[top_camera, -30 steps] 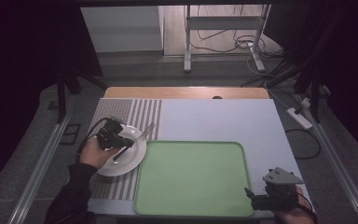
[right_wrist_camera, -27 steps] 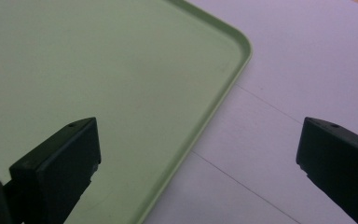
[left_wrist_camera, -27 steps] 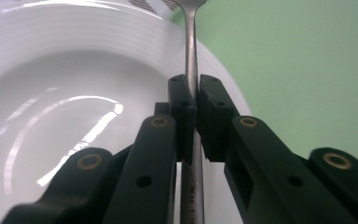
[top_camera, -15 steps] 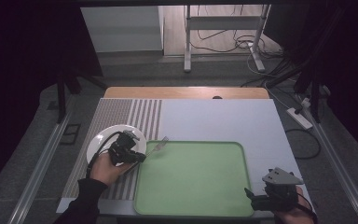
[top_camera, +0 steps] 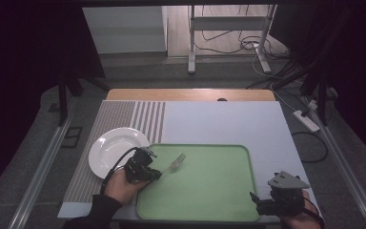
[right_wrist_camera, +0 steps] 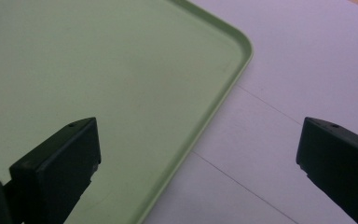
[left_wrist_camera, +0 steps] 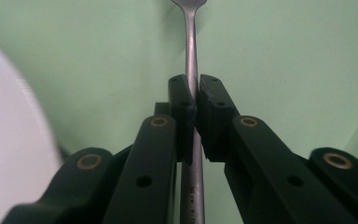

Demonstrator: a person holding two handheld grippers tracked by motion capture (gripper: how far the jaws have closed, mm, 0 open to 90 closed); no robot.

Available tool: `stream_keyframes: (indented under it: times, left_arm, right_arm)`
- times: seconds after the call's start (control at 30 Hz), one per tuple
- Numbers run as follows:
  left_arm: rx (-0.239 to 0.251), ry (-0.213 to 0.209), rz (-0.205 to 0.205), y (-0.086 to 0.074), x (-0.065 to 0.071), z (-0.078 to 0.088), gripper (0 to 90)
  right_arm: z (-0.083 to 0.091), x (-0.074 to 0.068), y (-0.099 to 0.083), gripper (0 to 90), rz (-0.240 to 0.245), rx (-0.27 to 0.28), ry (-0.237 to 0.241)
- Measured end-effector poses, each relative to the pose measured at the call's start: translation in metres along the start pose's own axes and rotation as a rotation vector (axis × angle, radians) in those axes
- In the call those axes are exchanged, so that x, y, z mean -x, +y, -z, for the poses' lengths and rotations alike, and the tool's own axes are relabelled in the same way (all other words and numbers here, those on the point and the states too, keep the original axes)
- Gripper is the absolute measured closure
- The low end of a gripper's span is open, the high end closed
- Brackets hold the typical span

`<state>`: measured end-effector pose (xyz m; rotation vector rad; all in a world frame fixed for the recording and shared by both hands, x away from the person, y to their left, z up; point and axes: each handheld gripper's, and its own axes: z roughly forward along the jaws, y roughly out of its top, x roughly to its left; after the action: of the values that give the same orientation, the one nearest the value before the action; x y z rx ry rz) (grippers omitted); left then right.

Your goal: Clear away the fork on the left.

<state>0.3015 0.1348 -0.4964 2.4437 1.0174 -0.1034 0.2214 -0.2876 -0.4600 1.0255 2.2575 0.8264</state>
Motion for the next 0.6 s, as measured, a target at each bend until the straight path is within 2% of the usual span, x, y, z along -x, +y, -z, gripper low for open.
stream_keyframes:
  times: [0.23, 0.3, 0.4, 0.47, 0.53, 0.6]
  left_arm:
    - [-0.05, -0.013, -0.015, -0.002, 0.01, -0.016, 83.4]
    - [-0.051, -0.017, -0.016, -0.003, 0.012, -0.017, 82.6]
    - [-0.023, -0.024, -0.027, -0.001, 0.014, -0.013, 77.9]
    - [0.009, -0.016, -0.041, 0.003, 0.016, -0.009, 78.6]
    - [0.023, -0.018, -0.067, 0.008, 0.018, -0.008, 88.1]
    - [0.019, -0.024, -0.086, 0.014, 0.021, -0.01, 88.9]
  right_arm:
    - [0.0, 0.0, 0.0, 0.0, -0.001, 0.001, 0.001]
    - [0.0, 0.0, 0.0, 0.0, -0.001, 0.001, 0.001]
    - [0.0, 0.0, 0.0, 0.0, 0.0, 0.001, 0.001]
    - [0.0, 0.0, 0.0, 0.0, 0.002, 0.0, 0.002]
    - [0.0, 0.0, 0.0, 0.0, 0.002, -0.001, 0.002]
    - [-0.001, 0.0, 0.0, 0.0, 0.002, -0.002, -0.001]
